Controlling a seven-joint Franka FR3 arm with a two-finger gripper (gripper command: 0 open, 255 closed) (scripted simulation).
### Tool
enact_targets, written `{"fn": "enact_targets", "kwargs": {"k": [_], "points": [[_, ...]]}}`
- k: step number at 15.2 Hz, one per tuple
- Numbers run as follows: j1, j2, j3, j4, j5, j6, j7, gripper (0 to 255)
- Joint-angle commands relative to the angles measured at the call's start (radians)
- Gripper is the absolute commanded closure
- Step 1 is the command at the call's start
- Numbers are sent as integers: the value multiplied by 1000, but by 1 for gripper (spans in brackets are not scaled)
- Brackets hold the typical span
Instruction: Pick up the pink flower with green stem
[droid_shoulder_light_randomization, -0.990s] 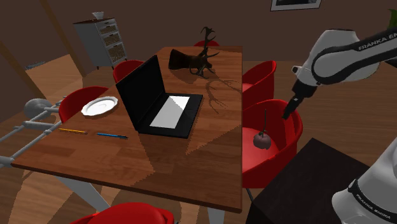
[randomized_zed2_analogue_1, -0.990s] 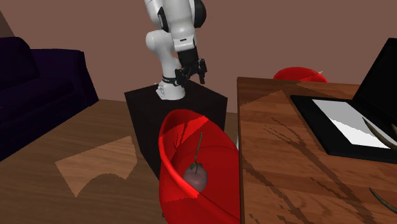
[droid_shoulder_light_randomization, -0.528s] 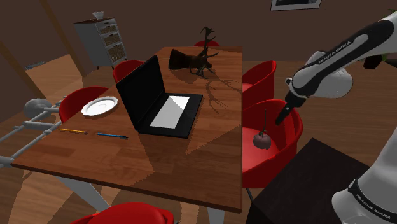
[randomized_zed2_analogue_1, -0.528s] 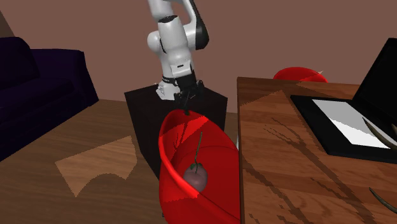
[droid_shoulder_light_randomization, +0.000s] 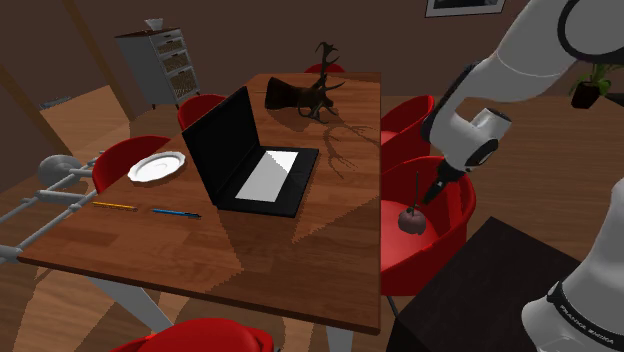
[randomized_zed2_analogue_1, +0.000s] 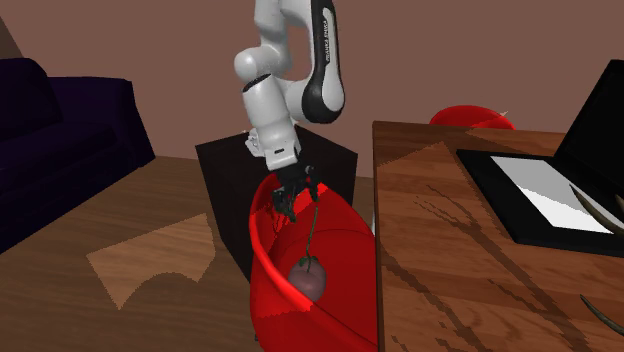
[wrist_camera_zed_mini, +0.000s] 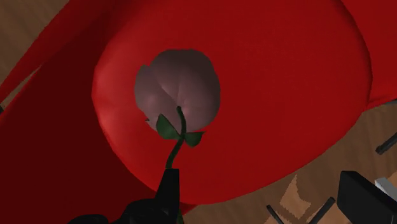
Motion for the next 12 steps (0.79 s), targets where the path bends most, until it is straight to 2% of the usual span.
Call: {"fn": "enact_targets", "kwargs": {"k": [1,3,6,7,12], "points": [[-68,114,57,76,162,-49,-151,0],[-118,209,93,147,257,-91,-240,0],[-182,341,135,254,363,-146,-337,0],[-201,373,149,284,385,-157,-358,0],[-230,446,182,326,453,-168,-409,0]]}}
